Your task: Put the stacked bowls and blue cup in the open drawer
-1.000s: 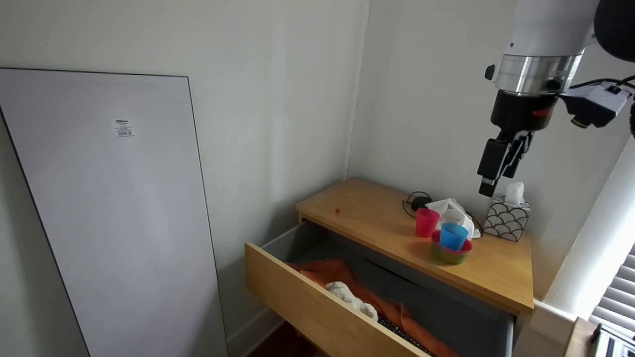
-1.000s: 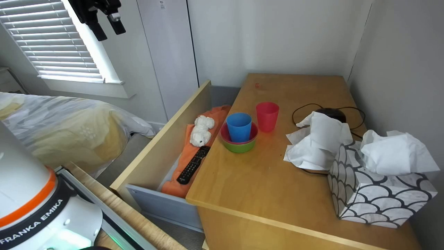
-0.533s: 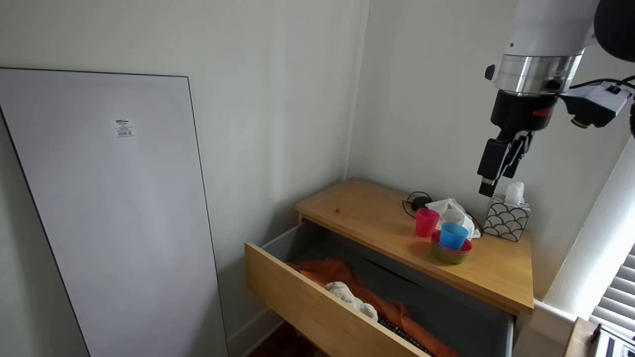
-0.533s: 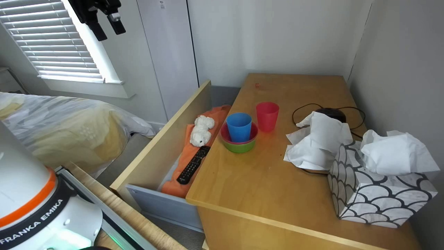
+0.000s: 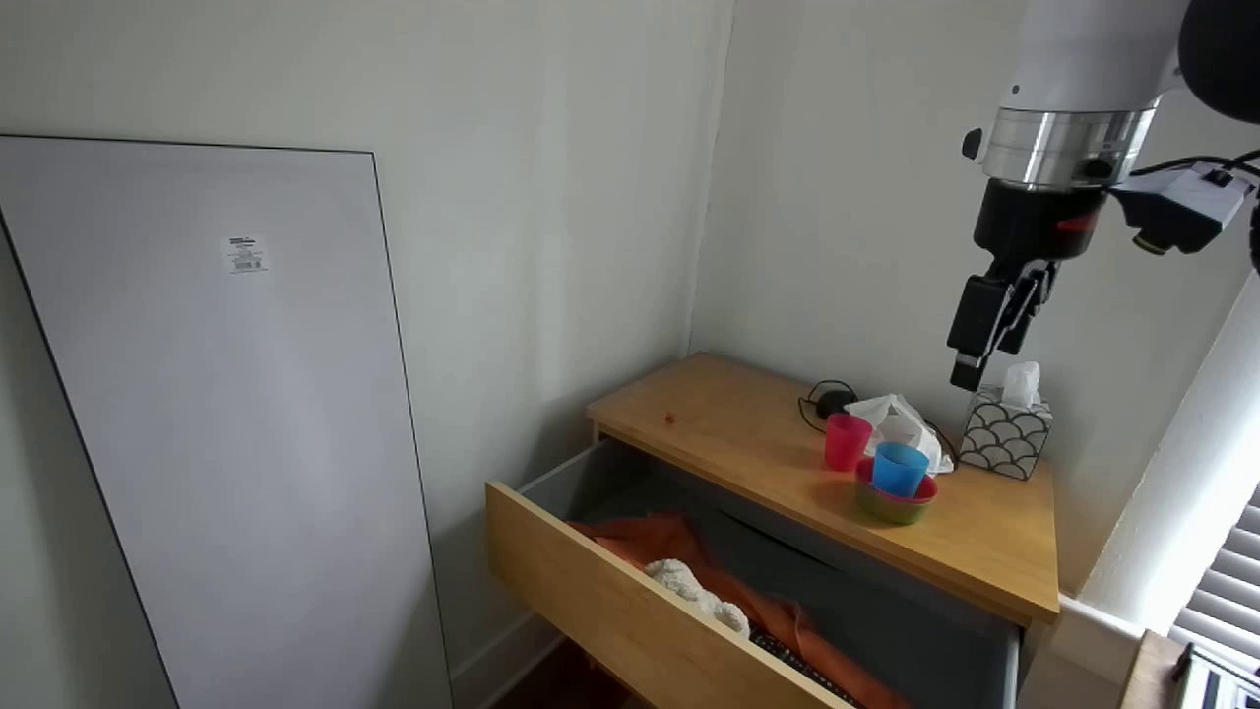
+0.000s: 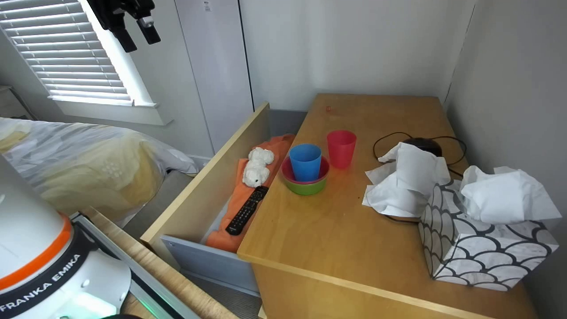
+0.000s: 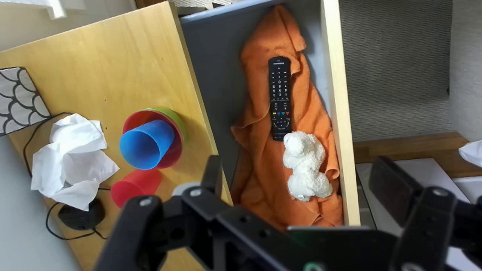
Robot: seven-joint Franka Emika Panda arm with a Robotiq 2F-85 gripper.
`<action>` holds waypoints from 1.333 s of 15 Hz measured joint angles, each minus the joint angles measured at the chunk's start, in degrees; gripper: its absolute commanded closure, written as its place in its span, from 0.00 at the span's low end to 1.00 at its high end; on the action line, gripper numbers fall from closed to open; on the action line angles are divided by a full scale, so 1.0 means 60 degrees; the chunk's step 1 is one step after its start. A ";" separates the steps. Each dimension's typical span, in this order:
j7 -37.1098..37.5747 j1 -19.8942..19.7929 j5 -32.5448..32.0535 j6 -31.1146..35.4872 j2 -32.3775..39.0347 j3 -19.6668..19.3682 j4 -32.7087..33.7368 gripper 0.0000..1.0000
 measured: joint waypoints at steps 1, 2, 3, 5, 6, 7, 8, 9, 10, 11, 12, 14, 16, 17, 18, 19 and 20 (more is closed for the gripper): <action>0.0000 0.0000 0.0000 0.0000 0.0000 0.0000 0.0000 0.00; 0.0000 0.0000 0.0000 0.0000 0.0000 0.0000 0.0000 0.00; 0.0000 0.0000 0.0000 0.0000 0.0000 0.0000 0.0000 0.00; 0.0000 0.0000 0.0000 0.0000 0.0000 0.0000 0.0000 0.00; 0.0000 0.0000 0.0000 0.0000 0.0000 0.0000 0.0000 0.00; 0.0000 0.0000 0.0000 0.0000 0.0000 0.0000 0.0000 0.00; 0.0000 0.0000 0.0000 0.0000 0.0000 0.0000 0.0000 0.00; 0.0000 0.0000 0.0000 0.0000 0.0000 0.0000 0.0000 0.00; 0.0000 0.0000 0.0000 0.0000 0.0000 0.0000 0.0000 0.00; 0.0000 0.0000 0.0000 0.0000 0.0000 0.0000 0.0000 0.00; 0.0000 0.0000 0.0000 0.0000 0.0000 0.0000 0.0000 0.00; 0.0000 0.0001 0.0000 0.0000 0.0000 -0.0006 0.0000 0.00; 0.0000 -0.0008 -0.0001 0.0115 0.0039 -0.0083 0.0012 0.00; 0.0010 -0.0044 -0.0004 0.0214 0.0102 -0.0162 0.0033 0.00; 0.0017 -0.0110 -0.0009 0.0352 0.0202 -0.0281 0.0057 0.00; 0.0018 -0.0201 -0.0015 0.0516 0.0329 -0.0417 0.0067 0.00; 0.0018 -0.0303 -0.0024 0.0717 0.0480 -0.0565 0.0067 0.00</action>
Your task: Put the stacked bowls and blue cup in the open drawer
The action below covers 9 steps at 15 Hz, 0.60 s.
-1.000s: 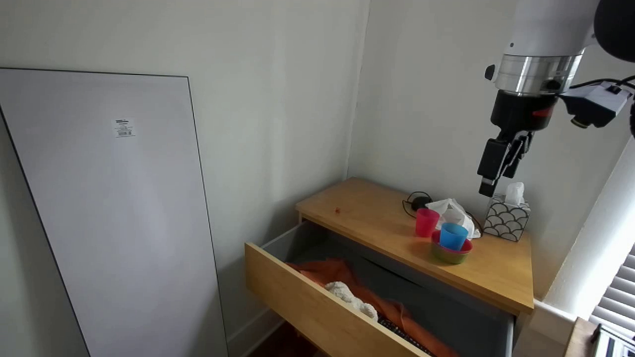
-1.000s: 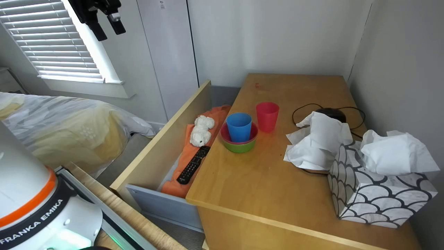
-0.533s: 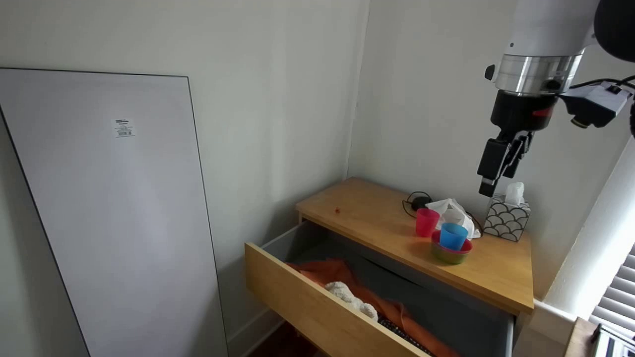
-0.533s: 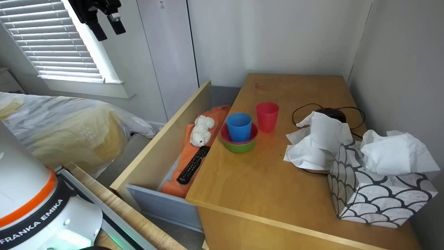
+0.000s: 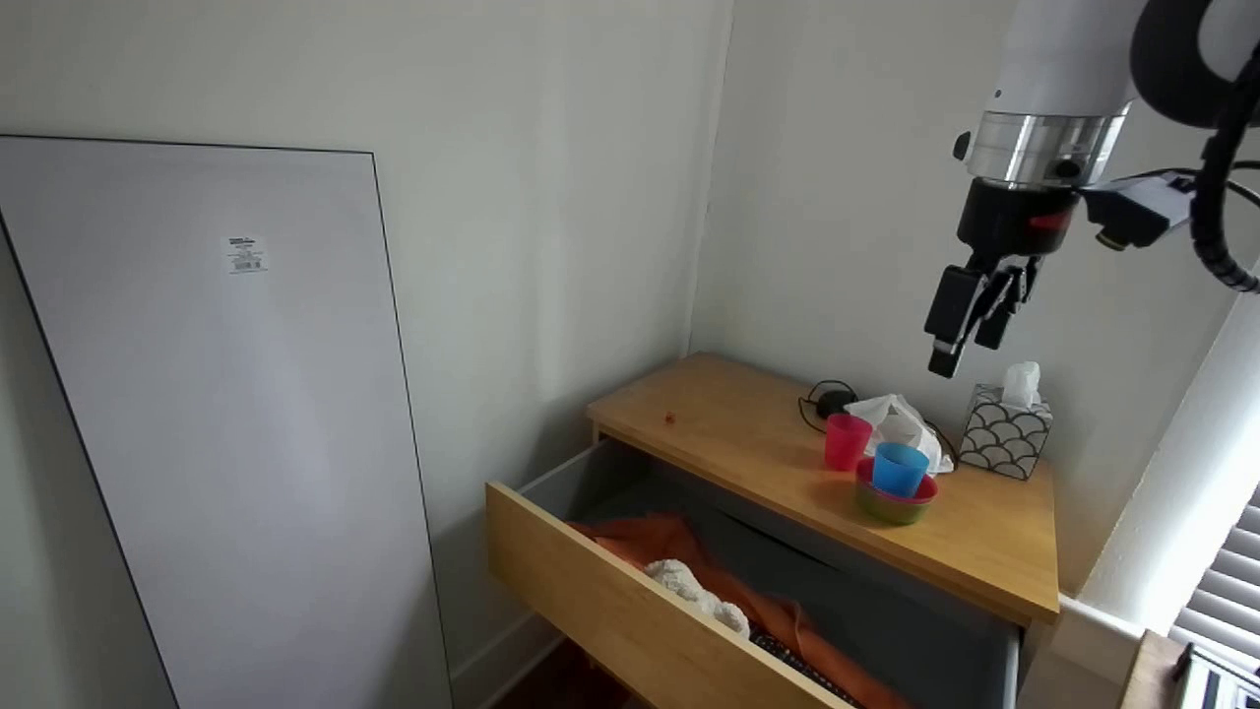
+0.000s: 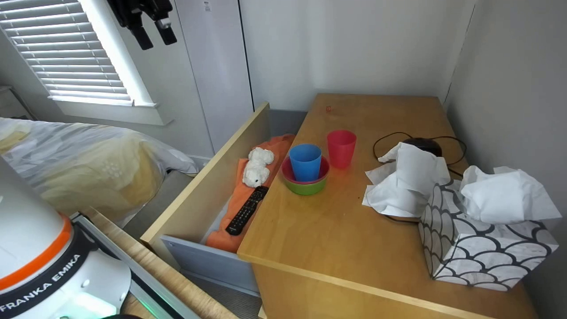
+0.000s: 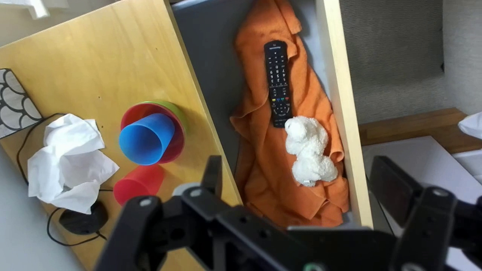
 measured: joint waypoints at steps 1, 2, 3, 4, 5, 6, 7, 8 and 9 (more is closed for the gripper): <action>-0.0002 -0.0101 -0.0018 0.0211 0.0169 -0.0159 -0.0008 0.00; -0.0008 -0.0191 -0.0046 0.0474 0.0358 -0.0322 -0.0037 0.00; -0.0017 -0.0285 -0.0083 0.0807 0.0562 -0.0480 -0.0101 0.00; -0.0019 -0.0374 -0.0130 0.1169 0.0773 -0.0619 -0.0182 0.00; -0.0019 -0.0457 -0.0206 0.1559 0.0972 -0.0729 -0.0277 0.00; -0.0027 -0.0549 -0.0302 0.1981 0.1184 -0.0817 -0.0400 0.00; -0.0030 -0.0641 -0.0424 0.2344 0.1399 -0.0893 -0.0519 0.00; -0.0045 -0.0734 -0.0559 0.2668 0.1612 -0.0973 -0.0630 0.00; -0.0054 -0.0835 -0.0657 0.2988 0.1849 -0.1060 -0.0732 0.00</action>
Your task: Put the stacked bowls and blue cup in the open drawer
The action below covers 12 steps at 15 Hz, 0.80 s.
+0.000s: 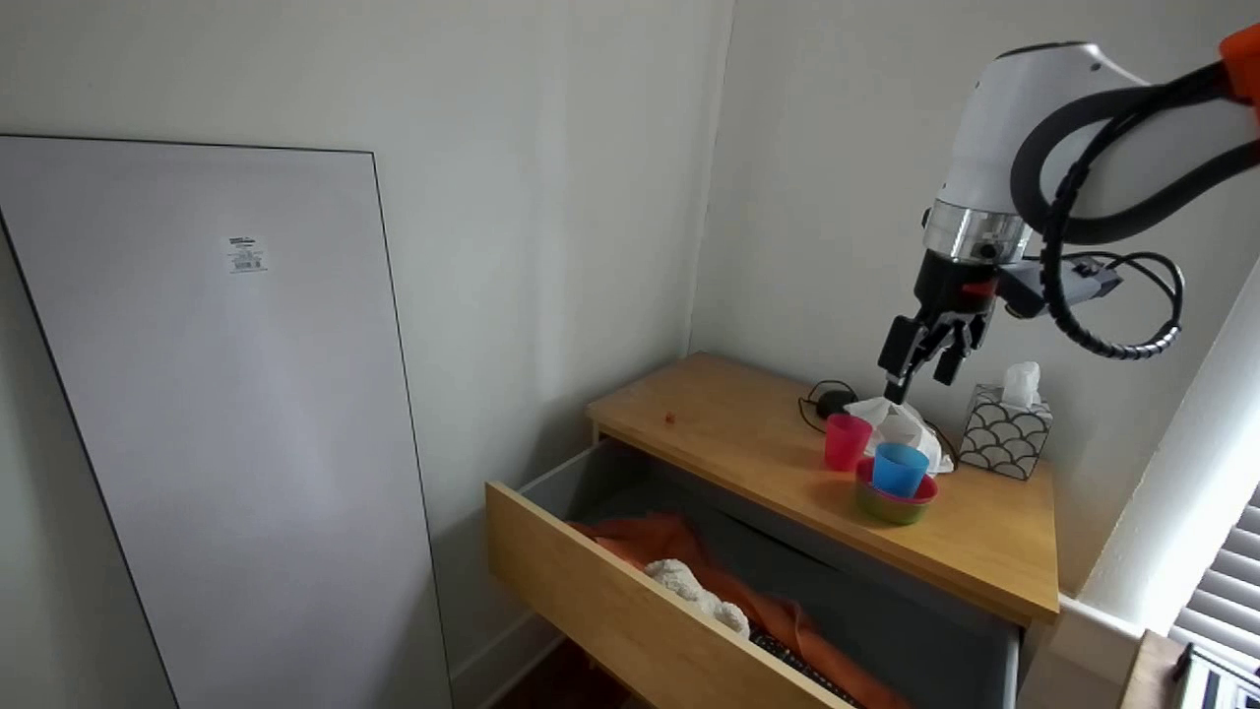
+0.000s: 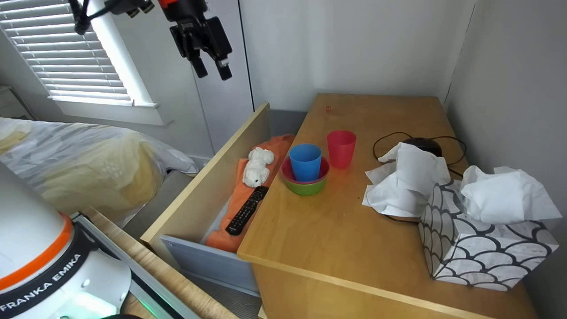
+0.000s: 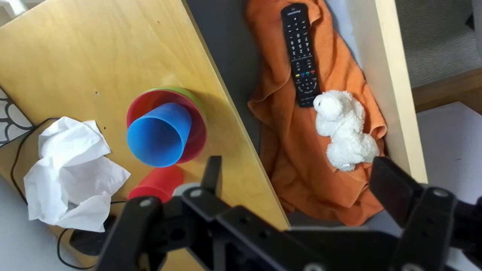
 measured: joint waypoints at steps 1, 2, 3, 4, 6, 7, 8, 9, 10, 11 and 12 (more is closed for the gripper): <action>-0.0016 -0.0102 -0.0082 0.0348 0.0244 -0.0099 -0.0092 0.00; -0.0023 -0.0203 -0.0172 0.0708 0.0507 -0.0198 -0.0184 0.00; -0.0026 -0.0302 -0.0258 0.1021 0.0784 -0.0281 -0.0255 0.00; -0.0031 -0.0394 -0.0338 0.1331 0.1073 -0.0350 -0.0316 0.00; -0.0042 -0.0565 -0.0484 0.1850 0.1683 -0.0474 -0.0392 0.00; -0.0045 -0.0658 -0.0609 0.2107 0.1999 -0.0525 -0.0399 0.00; -0.0045 -0.0760 -0.0725 0.2326 0.2328 -0.0571 -0.0396 0.00; -0.0045 -0.0834 -0.0768 0.2446 0.2635 -0.0620 -0.0385 0.00; -0.0045 -0.0880 -0.0790 0.2497 0.2914 -0.0660 -0.0358 0.00; -0.0045 -0.0908 -0.0804 0.2531 0.3104 -0.0675 -0.0318 0.00; -0.0045 -0.0914 -0.0812 0.2541 0.3223 -0.0677 -0.0275 0.00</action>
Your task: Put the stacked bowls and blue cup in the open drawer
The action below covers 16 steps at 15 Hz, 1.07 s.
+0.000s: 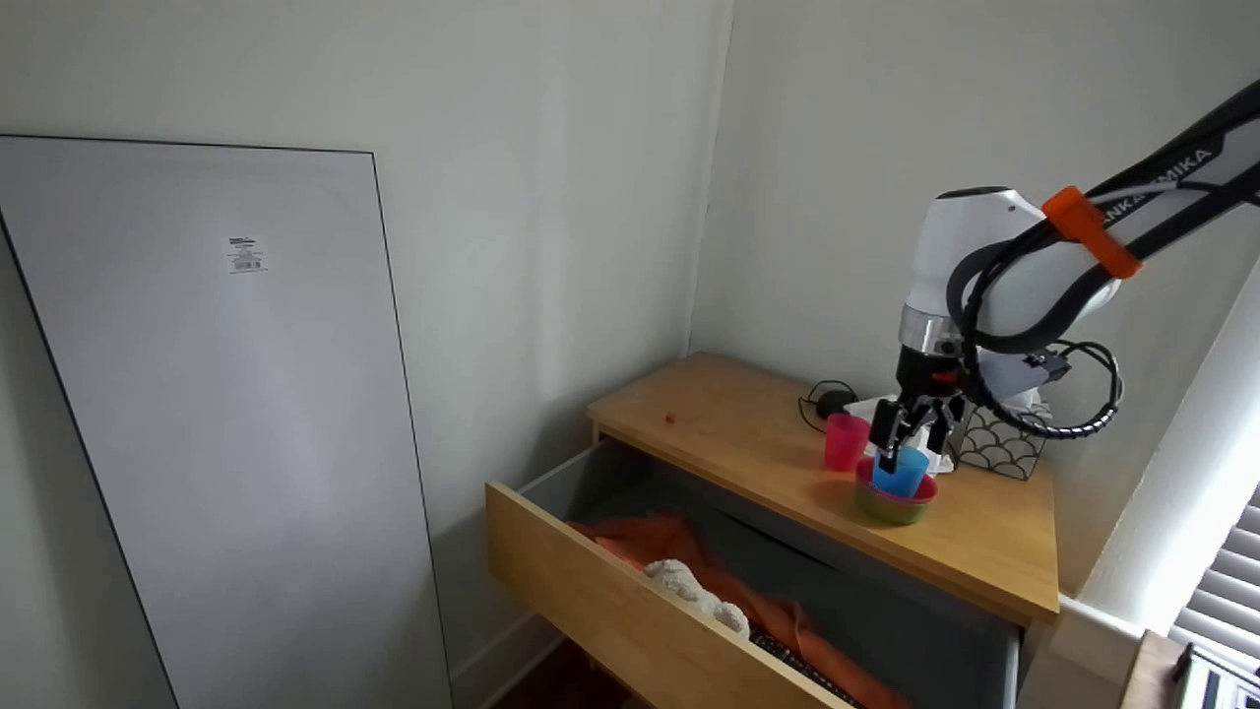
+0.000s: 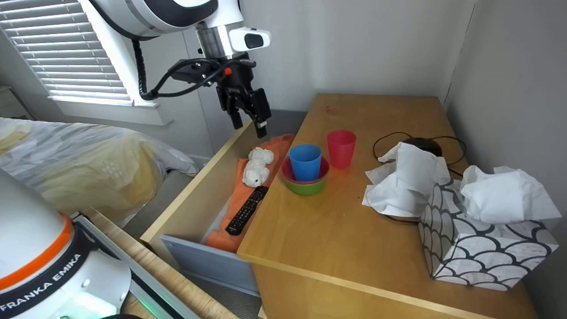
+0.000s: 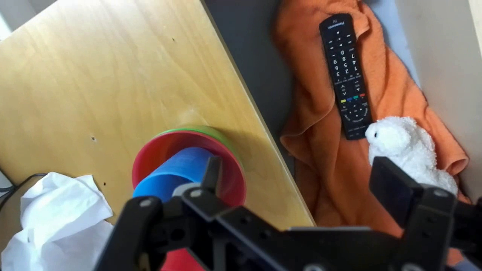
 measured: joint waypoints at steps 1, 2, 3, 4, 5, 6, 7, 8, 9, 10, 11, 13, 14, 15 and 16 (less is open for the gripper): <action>0.0000 0.0000 -0.0004 0.0000 0.0049 0.0000 0.0035 0.00; 0.0000 0.0000 -0.0006 0.0000 0.0059 0.0000 0.0061 0.00; 0.0000 0.0000 -0.0006 0.0000 0.0058 0.0000 0.0078 0.00; 0.0000 0.0000 -0.0006 0.0000 0.0058 0.0000 0.0086 0.00; 0.0007 0.0007 0.0005 0.0000 0.0080 -0.0002 0.0095 0.00; 0.0034 0.0007 0.0002 0.0092 0.0146 -0.0005 0.0103 0.00; 0.0095 -0.0008 -0.0040 0.0281 0.0271 -0.0017 0.0106 0.00; 0.0147 -0.0034 -0.0095 0.0446 0.0443 -0.0038 0.0115 0.00; 0.0155 -0.0058 -0.0156 0.0667 0.0658 -0.0078 0.0127 0.00; 0.0155 -0.0079 -0.0213 0.0929 0.0884 -0.0131 0.0138 0.00; 0.0154 -0.0089 -0.0292 0.1230 0.1125 -0.0195 0.0155 0.00; 0.0143 -0.0095 -0.0418 0.1736 0.1594 -0.0317 0.0197 0.00; 0.0131 -0.0095 -0.0525 0.1980 0.1809 -0.0372 0.0216 0.00; 0.0121 -0.0095 -0.0665 0.2216 0.2010 -0.0418 0.0234 0.00; 0.0114 -0.0094 -0.0860 0.2434 0.2188 -0.0456 0.0252 0.00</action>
